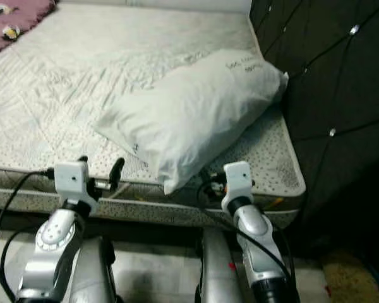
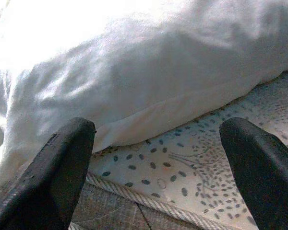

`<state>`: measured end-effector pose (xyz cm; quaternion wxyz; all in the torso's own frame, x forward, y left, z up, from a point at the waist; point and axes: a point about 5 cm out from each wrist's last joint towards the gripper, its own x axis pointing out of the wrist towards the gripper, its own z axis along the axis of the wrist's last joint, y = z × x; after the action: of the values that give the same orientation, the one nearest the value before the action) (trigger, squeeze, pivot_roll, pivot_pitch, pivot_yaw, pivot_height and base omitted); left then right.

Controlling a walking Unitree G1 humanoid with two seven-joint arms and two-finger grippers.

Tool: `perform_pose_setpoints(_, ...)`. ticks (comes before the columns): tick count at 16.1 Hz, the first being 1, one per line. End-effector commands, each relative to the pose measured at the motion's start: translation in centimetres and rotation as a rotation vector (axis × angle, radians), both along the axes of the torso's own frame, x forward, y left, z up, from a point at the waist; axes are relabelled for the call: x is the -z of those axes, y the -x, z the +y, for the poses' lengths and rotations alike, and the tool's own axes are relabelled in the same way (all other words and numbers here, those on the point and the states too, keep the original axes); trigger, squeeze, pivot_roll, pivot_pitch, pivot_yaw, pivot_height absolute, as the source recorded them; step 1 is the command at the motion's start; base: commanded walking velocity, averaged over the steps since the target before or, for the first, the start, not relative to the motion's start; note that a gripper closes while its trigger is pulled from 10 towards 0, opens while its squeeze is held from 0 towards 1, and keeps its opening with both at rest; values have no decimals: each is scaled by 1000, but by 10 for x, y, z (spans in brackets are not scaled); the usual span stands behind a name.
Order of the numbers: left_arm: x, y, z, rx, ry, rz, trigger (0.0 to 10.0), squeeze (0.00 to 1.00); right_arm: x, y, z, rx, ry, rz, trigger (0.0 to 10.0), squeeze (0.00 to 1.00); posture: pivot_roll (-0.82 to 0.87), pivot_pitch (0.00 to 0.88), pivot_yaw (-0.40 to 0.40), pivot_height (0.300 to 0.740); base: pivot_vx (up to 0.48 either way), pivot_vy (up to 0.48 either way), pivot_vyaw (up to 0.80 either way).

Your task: Clean up the room

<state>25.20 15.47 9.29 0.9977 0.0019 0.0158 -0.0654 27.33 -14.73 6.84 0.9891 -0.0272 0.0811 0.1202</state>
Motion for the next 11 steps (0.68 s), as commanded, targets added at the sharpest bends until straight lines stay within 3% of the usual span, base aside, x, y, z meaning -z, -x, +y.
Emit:
perform_pose_setpoints(1,0,2,0,-4,-2,6,10000,0,1,2,0,-5,1,12,10000,0,-27,58,-33,483,0,0,0)
perform_pose_setpoints(4,0,3,-1,-15,-5,9,10000,0,3,1,5,-102,-13,53,10000,0,-24,57,-35,483,0,0,0)
perform_pose_setpoints(6,2,13,17,-116,-70,34,10000,0,3,-2,17,-227,-24,83,10000,0,-4,57,-33,483,0,0,0)
perform_pose_setpoints(8,7,32,39,-210,-112,68,10000,0,-2,-11,34,-324,-56,86,10000,0,54,62,-47,483,0,0,0)
perform_pose_setpoints(11,5,44,47,-255,-126,80,10000,0,-10,-26,59,-381,-127,101,10000,0,112,72,-73,483,0,0,0)
